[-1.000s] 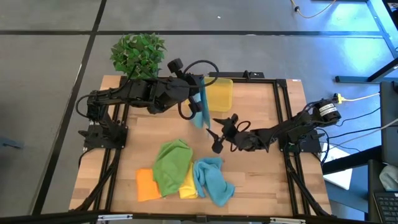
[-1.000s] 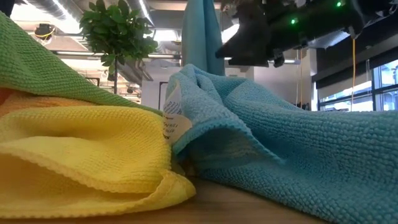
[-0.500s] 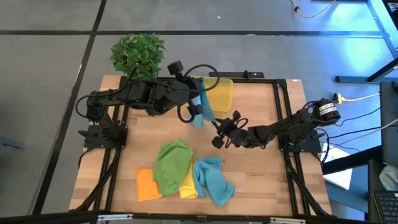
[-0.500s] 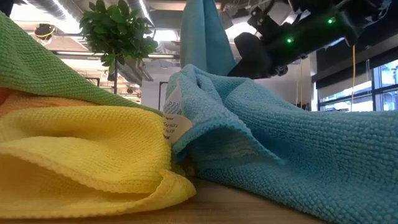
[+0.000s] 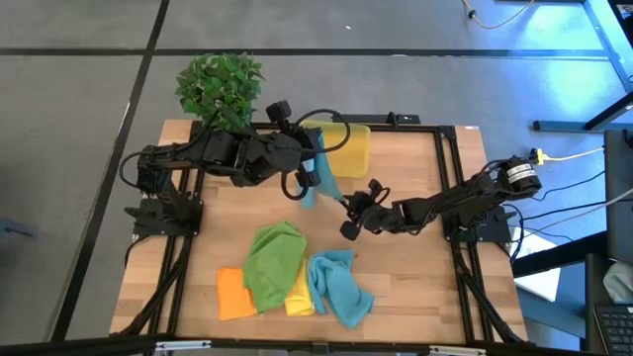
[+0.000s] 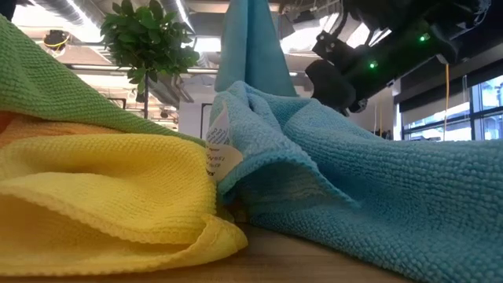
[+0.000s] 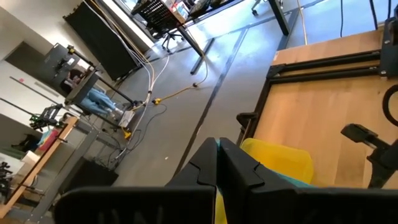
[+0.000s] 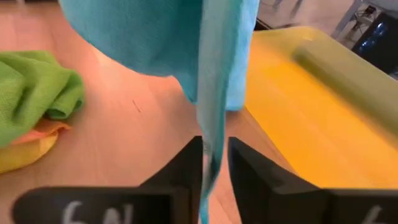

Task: Fold microfiber towels
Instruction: Fold the left blue microfiber towel

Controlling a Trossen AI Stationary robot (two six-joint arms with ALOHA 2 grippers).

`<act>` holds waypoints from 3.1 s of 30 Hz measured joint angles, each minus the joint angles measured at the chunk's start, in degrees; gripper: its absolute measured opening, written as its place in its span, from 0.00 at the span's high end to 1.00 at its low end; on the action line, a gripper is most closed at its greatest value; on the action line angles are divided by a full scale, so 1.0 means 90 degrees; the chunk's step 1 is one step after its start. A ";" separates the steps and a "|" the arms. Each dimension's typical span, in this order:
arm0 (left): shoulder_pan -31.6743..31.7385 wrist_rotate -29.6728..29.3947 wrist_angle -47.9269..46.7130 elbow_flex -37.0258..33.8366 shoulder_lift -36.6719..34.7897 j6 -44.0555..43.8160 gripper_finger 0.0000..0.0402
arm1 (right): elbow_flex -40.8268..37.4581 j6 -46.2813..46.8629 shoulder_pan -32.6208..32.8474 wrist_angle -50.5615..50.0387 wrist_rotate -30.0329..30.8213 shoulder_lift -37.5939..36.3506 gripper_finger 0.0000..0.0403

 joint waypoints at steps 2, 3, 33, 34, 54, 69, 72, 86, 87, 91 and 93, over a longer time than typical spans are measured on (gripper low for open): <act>0.0000 -0.0004 0.0002 0.0000 -0.0002 0.0000 1.00 | 0.0000 -0.0008 0.0000 0.0017 0.0000 0.0000 0.75; 0.0000 -0.0004 0.0002 0.0000 -0.0002 -0.0001 1.00 | 0.0000 -0.0019 0.0000 0.0018 0.0002 0.0000 0.74; -0.0032 0.0714 -0.1911 -0.0746 -0.0005 -0.1285 1.00 | -0.0007 -0.0773 0.0131 -0.2739 0.0461 -0.3939 1.00; 0.0008 0.0716 -0.1818 -0.0900 -0.0005 -0.1203 1.00 | -0.0007 -0.0834 0.0128 -0.2822 0.0467 -0.4114 1.00; 0.0531 0.1798 0.0097 -0.1780 -0.0005 -0.0699 1.00 | 0.2346 -0.0074 0.0126 -0.6672 0.0094 -0.4748 1.00; 0.0534 0.2160 0.2263 -0.3554 -0.0195 -0.0054 1.00 | 0.2317 0.0808 0.0231 -0.7759 0.0487 -0.4738 1.00; 0.0718 0.2143 0.3381 -0.4080 -0.0578 0.0090 1.00 | 0.2317 0.0827 0.0231 -0.7766 0.0765 -0.4736 1.00; 0.0384 0.1967 0.5262 -0.6678 -0.1915 0.0399 1.00 | 0.2312 0.1027 0.0363 -0.7794 0.0928 -0.4598 1.00; 0.0268 0.1961 0.5503 -0.6864 -0.1966 0.0409 1.00 | 0.2306 0.1132 0.0449 -0.7834 0.0832 -0.4531 1.00; -0.0331 0.1836 0.6160 -0.7487 -0.2064 0.0470 1.00 | 0.1958 0.1618 0.1010 -0.7904 0.0676 -0.4230 1.00; -0.0646 0.1719 0.6190 -0.7765 -0.2058 0.0417 1.00 | 0.1672 0.1934 0.1278 -0.7874 0.0497 -0.4036 1.00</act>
